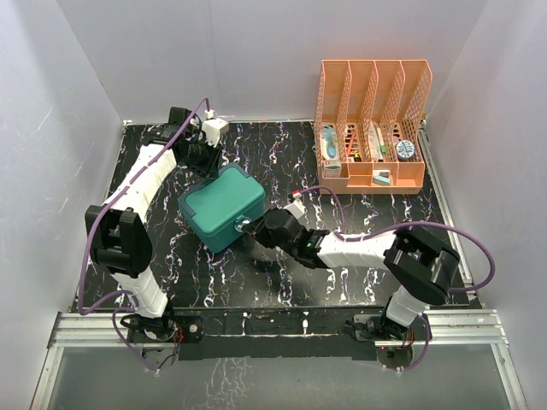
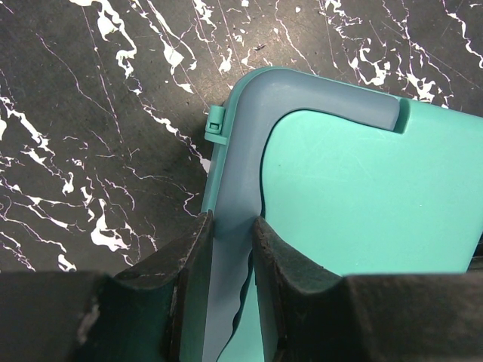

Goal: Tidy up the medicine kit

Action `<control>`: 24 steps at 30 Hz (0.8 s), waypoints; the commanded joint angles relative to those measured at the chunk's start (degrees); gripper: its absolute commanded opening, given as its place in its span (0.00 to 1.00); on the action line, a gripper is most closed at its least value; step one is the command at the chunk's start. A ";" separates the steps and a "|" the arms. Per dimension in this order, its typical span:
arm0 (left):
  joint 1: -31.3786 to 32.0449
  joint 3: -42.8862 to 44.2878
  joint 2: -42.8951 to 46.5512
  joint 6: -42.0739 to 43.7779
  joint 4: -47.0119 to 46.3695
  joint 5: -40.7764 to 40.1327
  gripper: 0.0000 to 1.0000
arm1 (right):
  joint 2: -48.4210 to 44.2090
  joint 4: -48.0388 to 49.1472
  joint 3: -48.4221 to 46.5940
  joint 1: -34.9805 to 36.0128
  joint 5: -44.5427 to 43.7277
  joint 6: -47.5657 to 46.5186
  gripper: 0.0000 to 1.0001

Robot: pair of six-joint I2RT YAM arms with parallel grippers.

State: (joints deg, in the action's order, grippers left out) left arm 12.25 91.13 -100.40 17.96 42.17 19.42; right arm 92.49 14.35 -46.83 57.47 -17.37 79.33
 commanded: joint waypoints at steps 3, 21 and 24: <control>3.36 -3.33 -2.41 -0.62 8.46 1.00 0.24 | 0.16 2.05 -4.12 -0.61 -0.40 -1.84 0.00; 3.82 -3.55 -4.95 -1.87 5.93 -12.65 0.07 | -7.21 -10.03 -8.10 -0.17 -1.75 -3.88 0.00; 3.92 -3.66 -5.12 -1.86 5.86 -13.40 0.07 | -7.49 -10.64 -8.87 0.00 -1.88 -4.15 0.00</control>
State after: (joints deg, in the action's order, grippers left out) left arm 15.55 91.13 -100.07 16.43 41.54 10.66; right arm 88.92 1.08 -51.22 56.88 -18.15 78.02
